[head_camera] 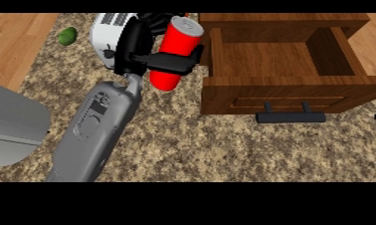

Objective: Pick up the can, place it into the drawer and close the drawer

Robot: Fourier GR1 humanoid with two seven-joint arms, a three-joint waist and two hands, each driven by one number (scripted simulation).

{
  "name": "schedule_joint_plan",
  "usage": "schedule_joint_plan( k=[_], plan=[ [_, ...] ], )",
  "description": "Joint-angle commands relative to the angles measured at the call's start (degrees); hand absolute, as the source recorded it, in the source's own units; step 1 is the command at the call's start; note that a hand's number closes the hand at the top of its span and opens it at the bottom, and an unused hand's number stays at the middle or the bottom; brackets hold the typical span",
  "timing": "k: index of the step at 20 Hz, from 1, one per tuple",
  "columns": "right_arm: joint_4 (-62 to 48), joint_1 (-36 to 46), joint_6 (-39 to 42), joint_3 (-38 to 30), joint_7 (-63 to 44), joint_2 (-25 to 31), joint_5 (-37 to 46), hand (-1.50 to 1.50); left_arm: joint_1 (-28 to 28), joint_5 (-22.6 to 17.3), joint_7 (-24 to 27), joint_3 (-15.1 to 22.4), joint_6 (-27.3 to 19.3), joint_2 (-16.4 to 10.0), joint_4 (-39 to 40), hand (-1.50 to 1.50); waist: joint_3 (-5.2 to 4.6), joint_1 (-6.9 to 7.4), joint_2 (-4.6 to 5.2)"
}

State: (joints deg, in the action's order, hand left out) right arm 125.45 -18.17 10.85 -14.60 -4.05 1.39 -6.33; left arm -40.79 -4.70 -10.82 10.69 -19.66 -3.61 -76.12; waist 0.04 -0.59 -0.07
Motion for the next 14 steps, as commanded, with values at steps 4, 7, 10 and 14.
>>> schedule_joint_plan(
  k=[4,7,10,14],
  plan=[
    [-1.4,-0.2,0.6,0.0,1.6,-0.7,1.0,-1.50,-13.7,3.2,-4.4,1.8,-4.7,3.5,6.5,1.50,0.01,-0.58,0.14],
    [1.5,2.4,-0.2,-0.9,-3.7,1.1,-0.5,-1.50,-18.3,0.9,-5.5,2.1,-7.4,3.5,9.9,1.50,-0.02,-0.55,0.12],
    [0.3,2.0,0.8,-3.3,-3.4,2.0,-2.8,-1.50,-24.3,0.9,-6.8,-1.0,-6.7,3.6,14.6,1.50,0.00,-0.74,0.16],
    [2.7,-2.2,-1.2,4.1,-0.1,-1.3,2.0,-1.50,-29.0,-1.4,-4.0,-0.7,-8.0,3.6,20.9,1.50,0.00,-1.12,0.25]
  ],
)
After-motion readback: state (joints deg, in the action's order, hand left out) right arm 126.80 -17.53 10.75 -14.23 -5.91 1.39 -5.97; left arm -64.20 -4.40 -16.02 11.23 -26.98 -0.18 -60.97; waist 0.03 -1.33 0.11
